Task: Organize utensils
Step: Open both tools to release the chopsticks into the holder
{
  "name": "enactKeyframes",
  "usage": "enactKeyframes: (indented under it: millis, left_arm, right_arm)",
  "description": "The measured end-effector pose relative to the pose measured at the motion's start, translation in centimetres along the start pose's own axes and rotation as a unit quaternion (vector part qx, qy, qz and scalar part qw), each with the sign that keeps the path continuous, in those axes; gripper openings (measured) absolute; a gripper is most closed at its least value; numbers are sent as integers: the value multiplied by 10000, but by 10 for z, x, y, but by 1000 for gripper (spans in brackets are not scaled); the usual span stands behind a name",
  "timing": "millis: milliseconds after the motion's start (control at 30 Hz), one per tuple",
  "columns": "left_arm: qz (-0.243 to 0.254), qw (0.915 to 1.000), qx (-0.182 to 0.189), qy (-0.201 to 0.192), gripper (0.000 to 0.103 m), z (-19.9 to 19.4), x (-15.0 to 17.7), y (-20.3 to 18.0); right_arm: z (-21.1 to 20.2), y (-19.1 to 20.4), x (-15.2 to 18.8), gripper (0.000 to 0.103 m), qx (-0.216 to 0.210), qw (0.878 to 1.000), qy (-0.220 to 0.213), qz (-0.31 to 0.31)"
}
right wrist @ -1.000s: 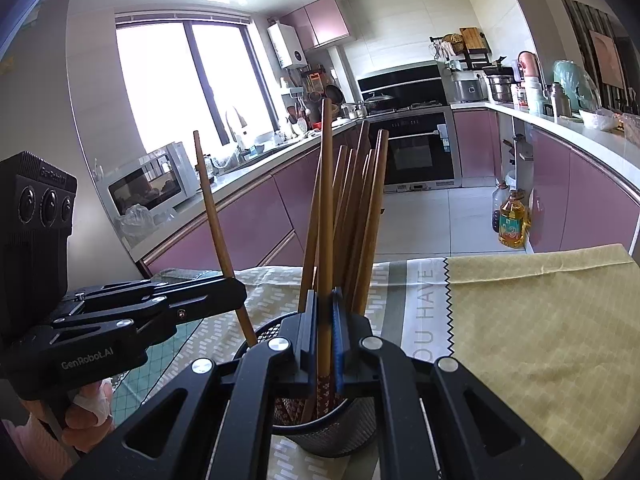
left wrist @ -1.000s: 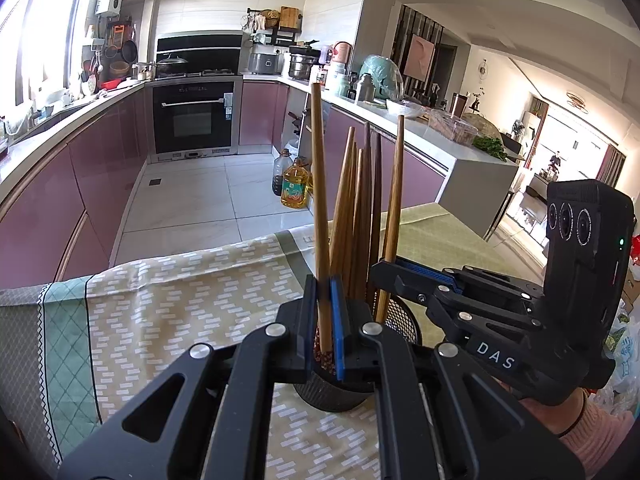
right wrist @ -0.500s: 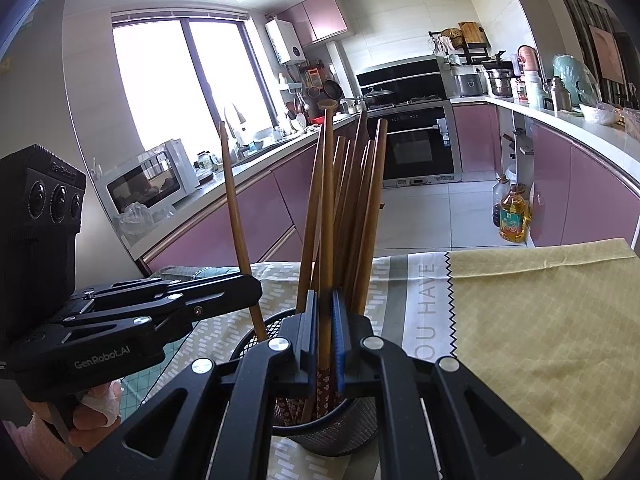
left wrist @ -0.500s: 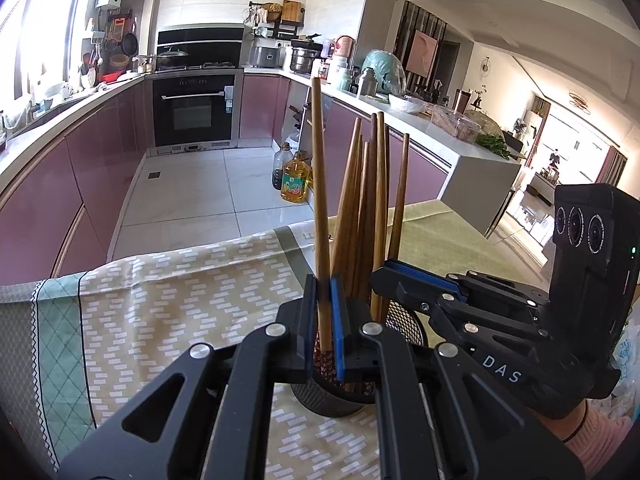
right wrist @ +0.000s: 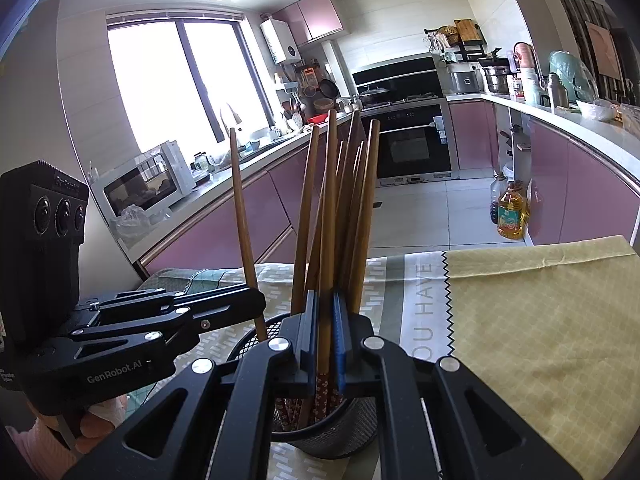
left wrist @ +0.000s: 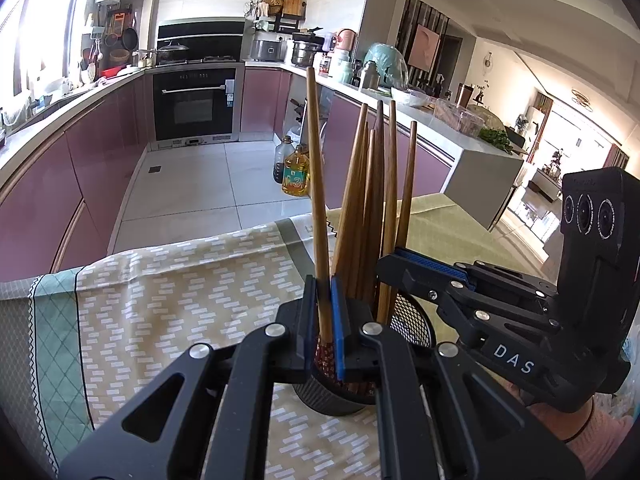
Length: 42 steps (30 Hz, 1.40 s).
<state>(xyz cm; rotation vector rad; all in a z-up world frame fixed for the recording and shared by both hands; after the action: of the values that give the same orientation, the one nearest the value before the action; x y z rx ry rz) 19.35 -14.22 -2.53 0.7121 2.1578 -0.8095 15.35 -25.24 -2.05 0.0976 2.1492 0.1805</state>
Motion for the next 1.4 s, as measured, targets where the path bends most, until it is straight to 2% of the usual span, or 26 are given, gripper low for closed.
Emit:
enactKeyframes:
  millis: [367,500,533,633,833,933,1000,1400]
  left_arm:
    - [-41,9999,-31,112,8,5,10,4]
    - [-59,9999,-30,114,8,3,12,6]
    - [-62,9999,-40,107,8,3,13,7]
    - [-48,9999,-88,90,8,0,14,7]
    - [-23,9997,-191,148,8,-2,22,7]
    - [-29,9997,-210,156,13,-1,28,7]
    - [-61,9996,-220,146,15,-2,28,8]
    - [-115,9996,-213,110,22,1,33,6]
  right_arm:
    - [-9,-4,-1,13,41,9999,-98,-13]
    - [-16,-8,-2,26,107,9998,-178,-15]
    - [-18,-9,-2,26,132,9997,-198,-18]
    - [-21,-14,1,26,115,9998,-162,15]
    - [-8,-24,17,26,178,9994,281,68]
    - [1,-26,23,19,13,9989,435,194]
    - [3,-22,23,12,-52,9988,444,204]
    - [13,-17,19,9,-252,9994,147,199]
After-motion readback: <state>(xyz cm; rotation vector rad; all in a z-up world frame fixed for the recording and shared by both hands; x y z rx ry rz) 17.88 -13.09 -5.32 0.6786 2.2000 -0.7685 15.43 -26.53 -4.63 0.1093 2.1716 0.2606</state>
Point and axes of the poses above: each gripper's, at about its wrist camera, not at the fingertips, and z roughly the way its jaws point, y to its left, x to its underside, the point moved 5 cm from there along z, roughly the way its jaws point, and after that the axes turned 15 degrees about x, right-handed, at the moved point
